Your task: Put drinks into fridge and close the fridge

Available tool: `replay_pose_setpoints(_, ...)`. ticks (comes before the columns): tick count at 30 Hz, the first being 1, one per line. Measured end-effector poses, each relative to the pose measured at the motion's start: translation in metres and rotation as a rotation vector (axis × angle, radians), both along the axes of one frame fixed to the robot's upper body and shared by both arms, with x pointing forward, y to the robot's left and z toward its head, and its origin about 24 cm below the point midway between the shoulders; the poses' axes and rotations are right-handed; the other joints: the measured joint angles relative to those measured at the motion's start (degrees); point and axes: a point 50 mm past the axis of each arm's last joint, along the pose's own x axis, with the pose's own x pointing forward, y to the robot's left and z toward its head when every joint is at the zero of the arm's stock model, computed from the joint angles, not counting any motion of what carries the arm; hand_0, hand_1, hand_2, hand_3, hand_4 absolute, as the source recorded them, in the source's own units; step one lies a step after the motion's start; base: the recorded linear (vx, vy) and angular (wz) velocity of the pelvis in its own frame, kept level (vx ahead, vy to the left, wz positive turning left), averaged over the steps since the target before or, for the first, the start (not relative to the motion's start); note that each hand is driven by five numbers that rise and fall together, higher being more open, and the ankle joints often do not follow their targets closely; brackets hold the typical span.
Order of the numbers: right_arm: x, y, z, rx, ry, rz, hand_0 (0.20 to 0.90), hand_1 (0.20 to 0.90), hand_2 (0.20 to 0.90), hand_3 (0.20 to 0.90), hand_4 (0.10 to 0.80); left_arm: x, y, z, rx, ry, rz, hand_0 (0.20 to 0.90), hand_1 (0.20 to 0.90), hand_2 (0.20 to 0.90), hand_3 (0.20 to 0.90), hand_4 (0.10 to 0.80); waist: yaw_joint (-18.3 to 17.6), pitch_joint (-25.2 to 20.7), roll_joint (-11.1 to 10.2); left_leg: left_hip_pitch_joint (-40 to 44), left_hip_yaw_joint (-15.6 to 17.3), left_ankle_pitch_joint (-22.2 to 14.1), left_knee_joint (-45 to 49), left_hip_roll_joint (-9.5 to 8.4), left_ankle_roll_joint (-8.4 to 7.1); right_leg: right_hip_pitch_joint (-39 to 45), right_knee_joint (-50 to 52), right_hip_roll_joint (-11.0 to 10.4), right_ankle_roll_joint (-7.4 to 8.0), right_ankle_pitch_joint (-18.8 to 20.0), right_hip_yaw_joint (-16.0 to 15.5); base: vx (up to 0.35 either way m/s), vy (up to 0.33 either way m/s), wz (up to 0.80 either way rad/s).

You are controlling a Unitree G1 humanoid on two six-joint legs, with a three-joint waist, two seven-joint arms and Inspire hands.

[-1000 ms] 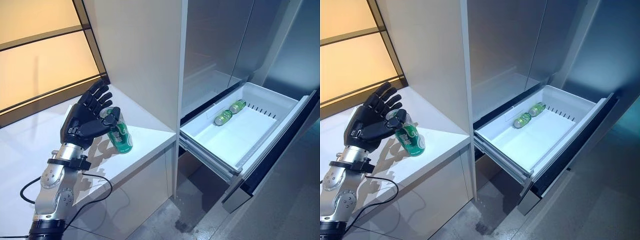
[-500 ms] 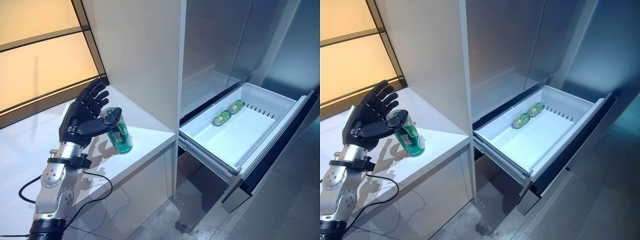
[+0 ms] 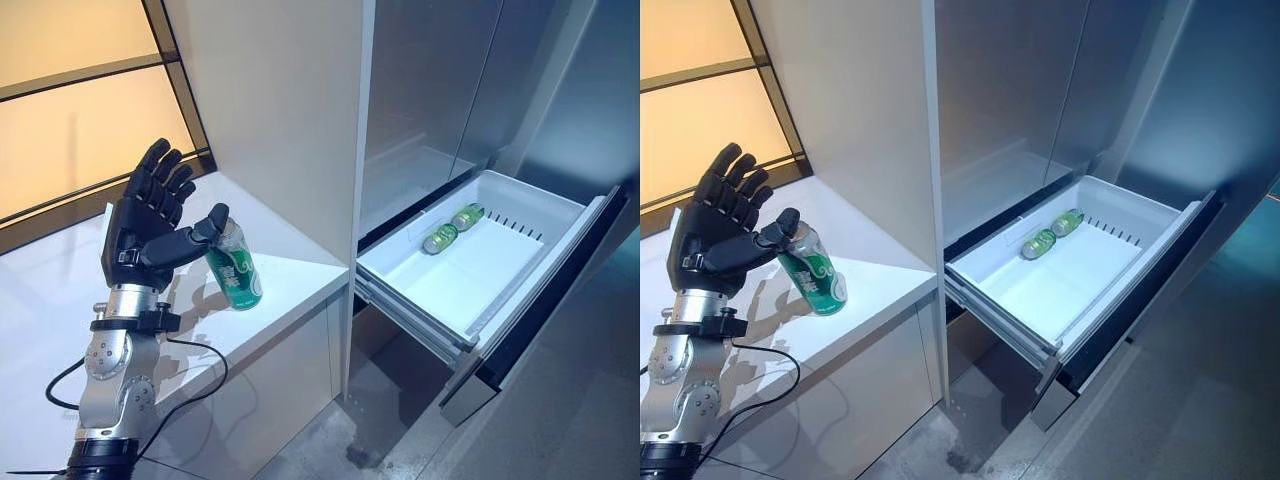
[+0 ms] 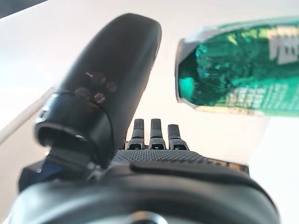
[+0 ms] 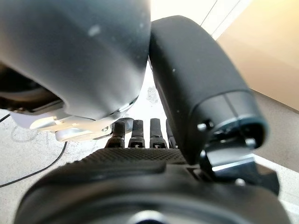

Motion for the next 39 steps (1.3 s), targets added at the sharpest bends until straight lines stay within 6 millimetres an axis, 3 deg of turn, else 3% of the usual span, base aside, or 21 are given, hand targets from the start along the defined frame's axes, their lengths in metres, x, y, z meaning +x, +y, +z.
replay_pose_setpoints(14, -0.0004, -0.0002, 0.0, -0.003, 0.001, 0.009, 0.9, 0.9, 0.9, 0.9, 0.8, 0.0016, -0.0083, -0.0038, 0.031, 0.029, -0.155, 0.9, 0.9, 0.9, 0.9, 0.8, -0.32, 0.11, 0.19, -0.02, 0.04, 0.0, -0.02, 0.0, 0.0, -0.04, 0.0, -0.01, 0.0, 0.0, 0.04, 0.0, 0.0, 0.0)
replay_pose_setpoints(39, 0.0009, -0.0005, 0.0002, -0.004, -0.002, 0.009, 0.9, 0.9, 0.9, 0.9, 0.8, 0.0047, -0.0074, -0.0082, 0.155, 0.135, -0.161, 0.9, 0.9, 0.9, 0.9, 0.8, 0.05, 0.53, 0.87, -0.01, 0.05, 0.0, -0.01, -0.01, 0.01, -0.04, 0.0, 0.0, 0.0, 0.01, 0.08, 0.0, 0.0, 0.0)
